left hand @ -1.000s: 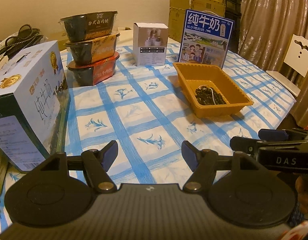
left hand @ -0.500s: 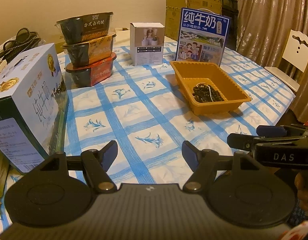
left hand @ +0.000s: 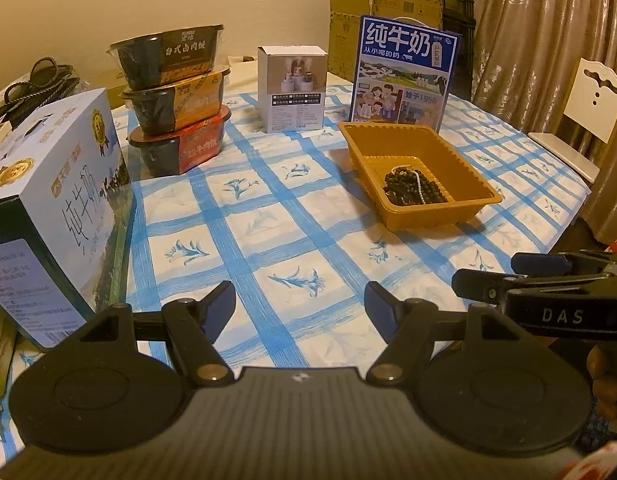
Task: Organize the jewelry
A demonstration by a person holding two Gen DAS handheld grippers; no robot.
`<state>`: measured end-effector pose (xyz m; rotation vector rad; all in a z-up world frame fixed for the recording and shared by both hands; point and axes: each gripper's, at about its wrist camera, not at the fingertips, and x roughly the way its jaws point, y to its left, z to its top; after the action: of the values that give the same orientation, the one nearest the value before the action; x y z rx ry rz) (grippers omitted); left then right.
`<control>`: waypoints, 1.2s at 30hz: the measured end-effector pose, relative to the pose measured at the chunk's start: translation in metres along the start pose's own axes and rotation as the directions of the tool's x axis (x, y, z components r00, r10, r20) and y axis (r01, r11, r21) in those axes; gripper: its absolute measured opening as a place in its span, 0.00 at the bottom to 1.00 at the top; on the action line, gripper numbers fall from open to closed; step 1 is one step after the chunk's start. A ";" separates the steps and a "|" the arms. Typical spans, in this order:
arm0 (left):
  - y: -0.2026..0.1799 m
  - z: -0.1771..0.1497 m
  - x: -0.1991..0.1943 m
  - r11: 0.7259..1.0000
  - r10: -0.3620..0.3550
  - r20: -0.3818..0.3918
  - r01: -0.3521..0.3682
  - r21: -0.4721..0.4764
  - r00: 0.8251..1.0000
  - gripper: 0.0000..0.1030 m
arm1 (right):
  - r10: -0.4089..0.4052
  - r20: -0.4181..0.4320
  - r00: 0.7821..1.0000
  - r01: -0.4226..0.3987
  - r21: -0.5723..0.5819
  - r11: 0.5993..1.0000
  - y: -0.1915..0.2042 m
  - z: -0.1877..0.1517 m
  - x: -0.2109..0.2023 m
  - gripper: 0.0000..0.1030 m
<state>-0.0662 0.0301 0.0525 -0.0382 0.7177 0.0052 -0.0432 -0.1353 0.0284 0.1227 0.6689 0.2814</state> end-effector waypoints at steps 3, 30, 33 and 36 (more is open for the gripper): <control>0.000 0.000 0.000 1.000 0.000 0.000 0.000 0.001 1.000 0.67 | 0.001 0.000 1.000 -0.001 0.000 1.000 0.000 0.000 0.000 0.78; -0.002 0.001 0.000 1.000 0.001 0.001 -0.001 0.001 1.000 0.67 | -0.001 0.000 1.000 0.001 0.003 1.000 -0.003 0.000 0.002 0.78; -0.003 0.002 0.000 1.000 0.001 0.001 -0.001 0.002 1.000 0.67 | -0.001 0.000 1.000 0.001 0.003 1.000 -0.003 0.000 0.002 0.78; -0.003 0.001 0.000 1.000 0.001 0.000 -0.001 0.002 1.000 0.67 | -0.001 0.000 1.000 0.001 0.004 1.000 -0.003 0.000 0.002 0.78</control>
<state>-0.0651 0.0268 0.0535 -0.0361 0.7173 0.0053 -0.0404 -0.1379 0.0265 0.1259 0.6700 0.2790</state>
